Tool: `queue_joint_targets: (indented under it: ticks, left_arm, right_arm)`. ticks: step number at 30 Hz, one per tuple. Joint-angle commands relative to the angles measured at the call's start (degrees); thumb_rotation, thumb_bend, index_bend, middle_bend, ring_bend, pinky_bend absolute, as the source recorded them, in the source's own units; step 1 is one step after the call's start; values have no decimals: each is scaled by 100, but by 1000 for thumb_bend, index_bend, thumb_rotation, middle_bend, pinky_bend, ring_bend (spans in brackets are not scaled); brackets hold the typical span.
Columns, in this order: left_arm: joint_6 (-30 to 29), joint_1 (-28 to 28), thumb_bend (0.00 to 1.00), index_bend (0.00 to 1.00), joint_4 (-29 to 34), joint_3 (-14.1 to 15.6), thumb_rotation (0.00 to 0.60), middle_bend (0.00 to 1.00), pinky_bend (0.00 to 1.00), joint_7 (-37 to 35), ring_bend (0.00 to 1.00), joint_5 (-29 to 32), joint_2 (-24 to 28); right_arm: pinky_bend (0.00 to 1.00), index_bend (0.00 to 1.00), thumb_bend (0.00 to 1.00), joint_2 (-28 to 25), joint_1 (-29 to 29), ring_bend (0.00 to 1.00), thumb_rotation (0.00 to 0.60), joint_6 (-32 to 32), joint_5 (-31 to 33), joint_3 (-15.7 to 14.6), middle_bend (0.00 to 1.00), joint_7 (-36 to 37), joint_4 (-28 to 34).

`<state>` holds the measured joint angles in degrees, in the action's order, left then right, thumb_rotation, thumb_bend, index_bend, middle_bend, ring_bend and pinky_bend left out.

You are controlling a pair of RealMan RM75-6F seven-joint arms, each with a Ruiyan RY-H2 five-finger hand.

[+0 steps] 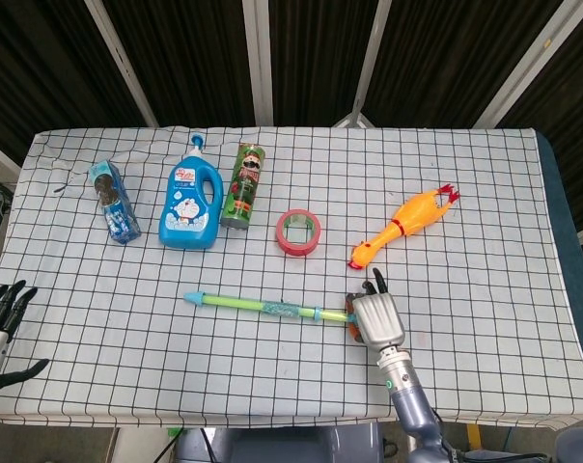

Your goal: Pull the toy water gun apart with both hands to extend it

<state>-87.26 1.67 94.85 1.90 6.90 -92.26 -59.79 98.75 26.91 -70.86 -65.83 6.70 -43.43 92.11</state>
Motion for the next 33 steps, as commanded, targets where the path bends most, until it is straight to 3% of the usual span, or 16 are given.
queue_joint_targets:
  ticks: [1,11,20,26,33]
  left_arm:
    - [67,47,32,0,67,26,600,0,0,40,0,-61,27]
    - [599,527,78,20,832,-243,600,6,0,355,0,88,327]
    - [1787,1401,164,161,1342,-684,600,131,0,1223,0,833,369]
    - [2599,2130,210,272,1280,-941,600,221,0,2002,0,1361,53]
    - [3203,2615,213,326,1092,-933,600,362,0,2321,31,1694,-304]
  right_arm:
    - [0,683,479,-124,29,256,600,133,-44,-67,589,111,46]
    - [0,683,487,-371,63,256,600,285,-184,-174,589,355,92]
    - [0,683,487,-452,53,256,600,242,-261,-210,589,409,187]
    - [0,683,487,-463,68,256,600,191,-270,-214,589,294,312]
    - [0,683,487,-443,71,256,600,162,-220,-226,589,187,382]
